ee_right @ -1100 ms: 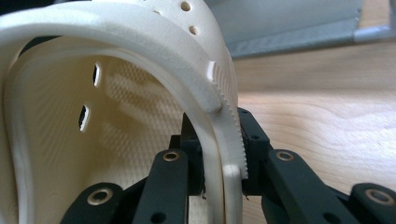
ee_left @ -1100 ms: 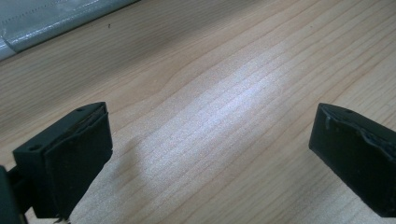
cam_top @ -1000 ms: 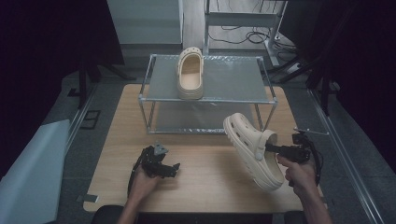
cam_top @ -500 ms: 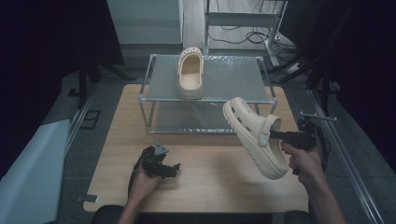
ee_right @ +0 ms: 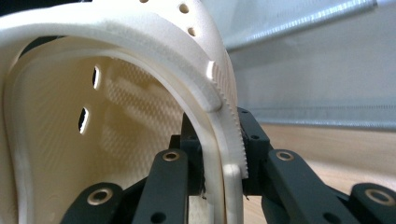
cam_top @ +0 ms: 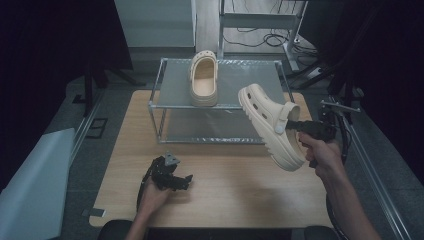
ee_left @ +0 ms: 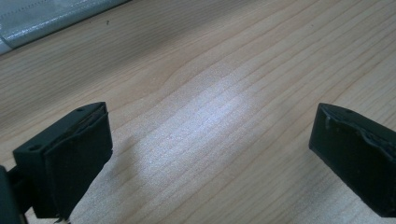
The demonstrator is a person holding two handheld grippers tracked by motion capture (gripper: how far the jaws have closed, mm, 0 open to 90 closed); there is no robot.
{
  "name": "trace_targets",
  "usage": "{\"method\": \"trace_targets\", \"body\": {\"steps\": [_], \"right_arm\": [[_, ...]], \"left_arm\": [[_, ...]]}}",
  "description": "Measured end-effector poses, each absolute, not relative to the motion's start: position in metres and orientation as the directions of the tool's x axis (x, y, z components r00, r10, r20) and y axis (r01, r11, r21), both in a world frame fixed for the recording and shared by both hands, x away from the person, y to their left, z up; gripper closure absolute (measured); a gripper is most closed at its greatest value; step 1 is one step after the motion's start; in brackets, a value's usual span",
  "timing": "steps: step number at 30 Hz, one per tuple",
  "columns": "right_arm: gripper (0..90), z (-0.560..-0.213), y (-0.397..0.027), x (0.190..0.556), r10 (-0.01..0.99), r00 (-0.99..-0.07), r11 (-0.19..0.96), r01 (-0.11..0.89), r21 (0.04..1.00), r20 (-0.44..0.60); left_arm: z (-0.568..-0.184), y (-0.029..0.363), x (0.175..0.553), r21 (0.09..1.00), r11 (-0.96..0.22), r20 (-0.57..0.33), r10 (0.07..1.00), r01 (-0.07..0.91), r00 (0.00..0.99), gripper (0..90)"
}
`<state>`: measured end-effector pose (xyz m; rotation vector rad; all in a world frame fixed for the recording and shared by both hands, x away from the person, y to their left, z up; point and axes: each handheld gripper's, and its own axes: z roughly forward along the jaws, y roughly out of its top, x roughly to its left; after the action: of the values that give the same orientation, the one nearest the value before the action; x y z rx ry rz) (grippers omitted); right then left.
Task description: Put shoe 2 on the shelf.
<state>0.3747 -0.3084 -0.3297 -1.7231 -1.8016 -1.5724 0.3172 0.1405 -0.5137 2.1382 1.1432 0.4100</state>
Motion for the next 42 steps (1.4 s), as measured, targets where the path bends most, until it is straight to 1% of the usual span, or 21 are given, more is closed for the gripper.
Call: {"method": "trace_targets", "body": {"steps": [12, 20, 24, 32, 42], "right_arm": [[76.4, -0.315, -0.296, 0.402, 0.608, -0.269, -0.298, 0.794, 0.529, 0.747], [76.4, -0.312, -0.285, 0.424, 0.631, -0.215, -0.341, 0.786, 0.515, 0.746], [76.4, -0.31, -0.28, 0.438, 0.64, -0.172, -0.385, 0.772, 0.506, 0.749], [76.4, -0.305, -0.268, 0.46, 0.645, -0.118, -0.441, 0.749, 0.495, 0.755], [76.3, -0.303, -0.247, 0.485, 0.68, -0.065, -0.474, 0.721, 0.505, 0.731]], "left_arm": [[-0.514, 0.143, 0.318, 0.685, -0.383, -0.048, 0.825, 0.62, 0.563, 0.0], [-0.514, 0.143, 0.318, 0.683, -0.382, -0.051, 0.826, 0.623, 0.562, 0.0], [-0.514, 0.143, 0.318, 0.682, -0.382, -0.052, 0.825, 0.623, 0.563, 0.0], [-0.514, 0.143, 0.318, 0.68, -0.382, -0.056, 0.825, 0.626, 0.563, 0.0], [-0.514, 0.144, 0.318, 0.681, -0.382, -0.058, 0.822, 0.624, 0.566, 0.0]]}}
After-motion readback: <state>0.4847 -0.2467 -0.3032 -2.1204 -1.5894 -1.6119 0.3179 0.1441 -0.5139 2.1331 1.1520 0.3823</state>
